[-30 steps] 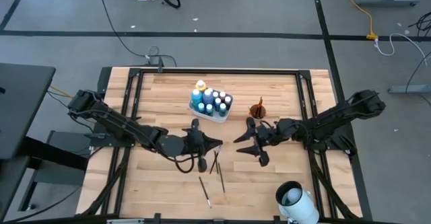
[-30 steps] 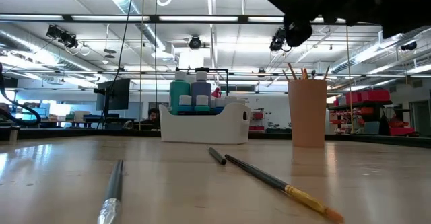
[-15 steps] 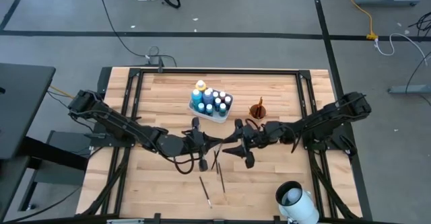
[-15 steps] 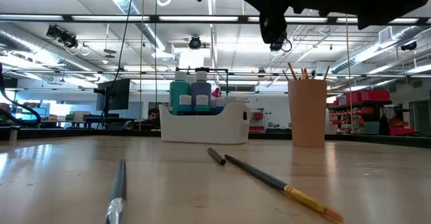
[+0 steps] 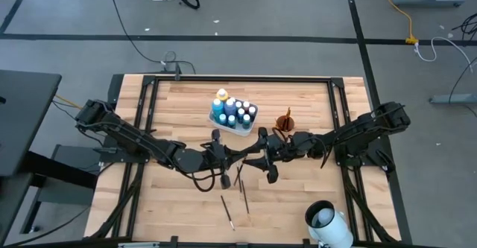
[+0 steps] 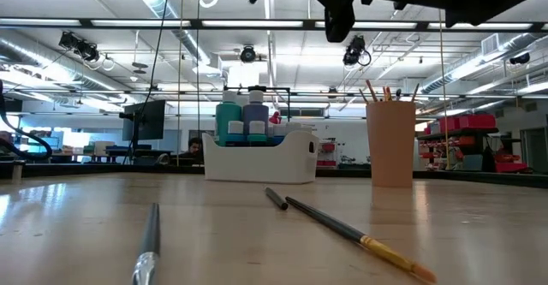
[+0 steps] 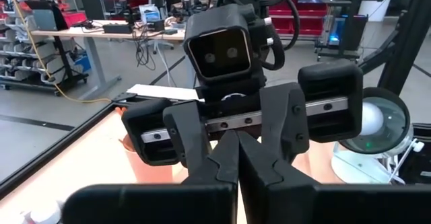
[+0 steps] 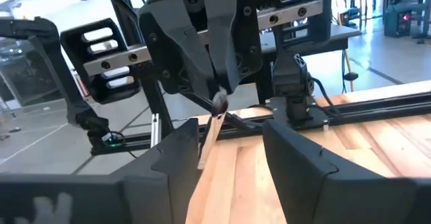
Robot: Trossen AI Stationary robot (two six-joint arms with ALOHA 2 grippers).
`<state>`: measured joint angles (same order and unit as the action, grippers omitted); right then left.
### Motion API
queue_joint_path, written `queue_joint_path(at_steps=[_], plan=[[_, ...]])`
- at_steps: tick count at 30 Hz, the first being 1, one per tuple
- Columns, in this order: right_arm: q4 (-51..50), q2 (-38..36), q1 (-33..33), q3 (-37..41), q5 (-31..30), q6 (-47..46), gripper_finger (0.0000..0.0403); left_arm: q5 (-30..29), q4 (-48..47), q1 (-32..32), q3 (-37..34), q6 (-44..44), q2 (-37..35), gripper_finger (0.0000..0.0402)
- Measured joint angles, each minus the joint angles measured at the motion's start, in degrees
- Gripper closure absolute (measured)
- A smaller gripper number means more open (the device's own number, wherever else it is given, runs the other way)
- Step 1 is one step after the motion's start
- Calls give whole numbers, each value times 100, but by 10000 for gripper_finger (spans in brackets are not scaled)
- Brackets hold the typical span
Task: Pick & Place Paint Supplies
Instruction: Put the silver paintbrush into the cup
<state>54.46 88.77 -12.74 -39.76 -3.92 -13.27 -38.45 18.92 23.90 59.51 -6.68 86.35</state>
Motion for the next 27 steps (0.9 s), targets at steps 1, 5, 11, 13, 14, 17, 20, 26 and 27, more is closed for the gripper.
queue_joint_path(at_steps=[1,5,11,13,14,17,20,26,27], plan=[[-9,0,20,-3,3,25,236,-20,1,0,0,13,0,401],[-58,0,58,-3,45,36,270,-52,2,0,0,15,0,401],[-282,0,93,-5,314,348,369,-58,-4,2,0,-10,0,395],[-271,0,91,-5,314,447,390,-56,-9,0,0,-13,0,395],[-254,0,90,-5,312,503,392,-56,-7,2,2,-13,0,394],[-236,0,90,-5,306,473,378,-58,-2,1,2,2,-2,393],[-234,0,90,-5,307,482,380,-58,-4,0,2,15,-1,393],[-148,0,90,2,330,526,395,-58,-7,0,7,98,-2,394],[-83,0,90,2,330,528,388,-58,-7,0,7,126,-4,396]])
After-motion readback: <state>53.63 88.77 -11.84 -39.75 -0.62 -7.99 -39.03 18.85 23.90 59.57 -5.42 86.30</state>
